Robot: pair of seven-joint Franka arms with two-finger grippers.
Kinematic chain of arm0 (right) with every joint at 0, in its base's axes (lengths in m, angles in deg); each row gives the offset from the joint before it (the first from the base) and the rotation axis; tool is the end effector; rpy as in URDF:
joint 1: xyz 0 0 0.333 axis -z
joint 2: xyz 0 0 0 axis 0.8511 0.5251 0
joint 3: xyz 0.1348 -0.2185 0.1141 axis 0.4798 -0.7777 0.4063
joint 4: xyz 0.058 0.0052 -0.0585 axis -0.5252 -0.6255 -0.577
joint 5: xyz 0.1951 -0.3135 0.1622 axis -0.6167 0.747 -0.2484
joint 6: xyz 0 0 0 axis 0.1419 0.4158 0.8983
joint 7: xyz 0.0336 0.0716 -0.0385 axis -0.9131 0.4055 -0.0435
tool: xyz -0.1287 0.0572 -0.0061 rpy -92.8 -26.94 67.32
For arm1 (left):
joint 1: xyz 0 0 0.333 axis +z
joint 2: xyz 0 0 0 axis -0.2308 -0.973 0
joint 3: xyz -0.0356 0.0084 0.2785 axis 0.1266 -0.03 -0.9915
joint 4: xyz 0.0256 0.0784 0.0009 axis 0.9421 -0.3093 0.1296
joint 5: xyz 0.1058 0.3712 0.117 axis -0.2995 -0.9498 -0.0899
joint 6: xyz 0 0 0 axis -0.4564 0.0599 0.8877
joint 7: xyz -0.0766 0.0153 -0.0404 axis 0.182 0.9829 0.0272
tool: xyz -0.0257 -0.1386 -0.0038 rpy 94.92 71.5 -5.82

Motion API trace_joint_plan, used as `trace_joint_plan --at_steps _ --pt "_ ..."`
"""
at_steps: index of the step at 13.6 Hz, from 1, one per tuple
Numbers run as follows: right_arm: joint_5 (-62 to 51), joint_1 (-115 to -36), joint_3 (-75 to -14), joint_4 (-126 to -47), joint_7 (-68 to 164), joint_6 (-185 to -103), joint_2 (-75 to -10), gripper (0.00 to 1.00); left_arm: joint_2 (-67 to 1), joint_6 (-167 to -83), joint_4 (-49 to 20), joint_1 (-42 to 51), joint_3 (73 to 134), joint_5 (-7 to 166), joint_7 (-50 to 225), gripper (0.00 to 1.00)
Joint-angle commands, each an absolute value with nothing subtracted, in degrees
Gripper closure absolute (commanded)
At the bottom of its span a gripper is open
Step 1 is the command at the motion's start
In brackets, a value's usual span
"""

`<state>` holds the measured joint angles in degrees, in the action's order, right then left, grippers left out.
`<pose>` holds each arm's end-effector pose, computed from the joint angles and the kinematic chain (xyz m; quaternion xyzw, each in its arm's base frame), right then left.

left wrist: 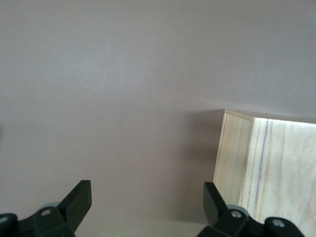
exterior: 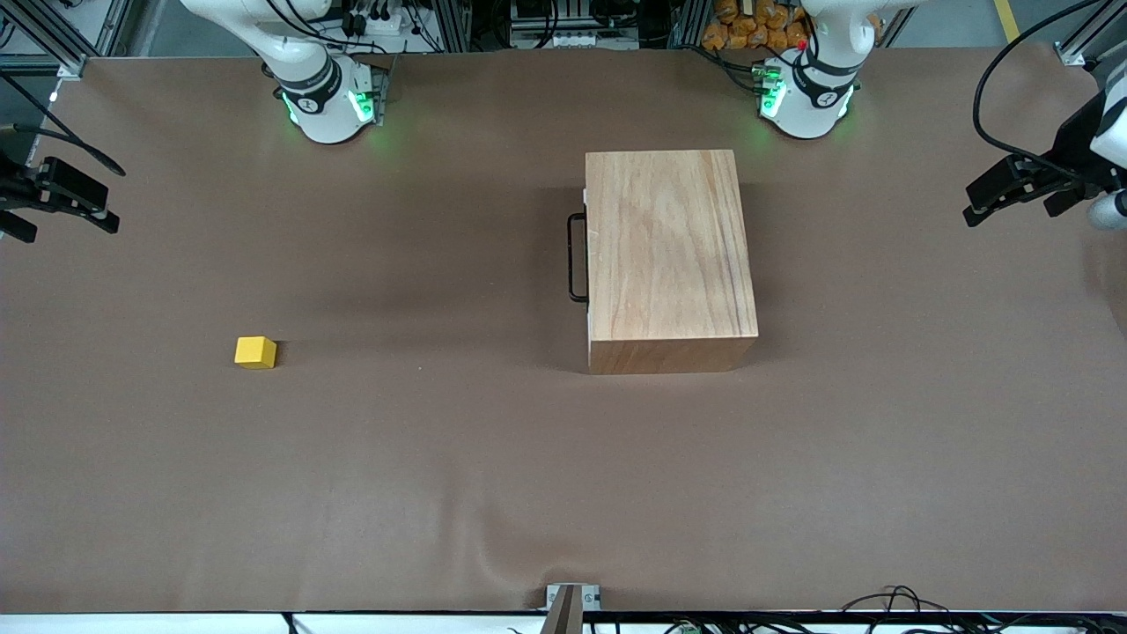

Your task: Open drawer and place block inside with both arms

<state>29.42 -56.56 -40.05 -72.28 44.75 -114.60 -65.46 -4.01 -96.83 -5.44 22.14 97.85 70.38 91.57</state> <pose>0.5612 -0.0209 0.5903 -0.9986 -0.0495 -0.0094 0.0169 0.5466 -0.0395 0.5793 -0.9982 -0.0582 -0.0138 0.0062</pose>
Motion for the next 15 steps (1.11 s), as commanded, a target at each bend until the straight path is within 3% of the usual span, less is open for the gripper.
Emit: trace_joint_plan --at_steps 1,12,15 --pt "29.45 -55.34 -38.98 -71.46 45.54 -114.08 -65.15 0.0 -3.61 -95.5 -4.84 22.31 97.95 69.82 87.69 0.0" --pt "29.45 -55.34 -38.98 -71.46 45.54 -114.08 -65.06 0.0 -7.21 -94.27 -0.36 21.87 97.95 72.89 86.59 0.0" --pt "29.45 -55.34 -38.98 -71.46 45.54 -114.08 -65.15 0.0 -8.61 -94.18 1.31 20.64 100.49 73.07 91.67 0.0"
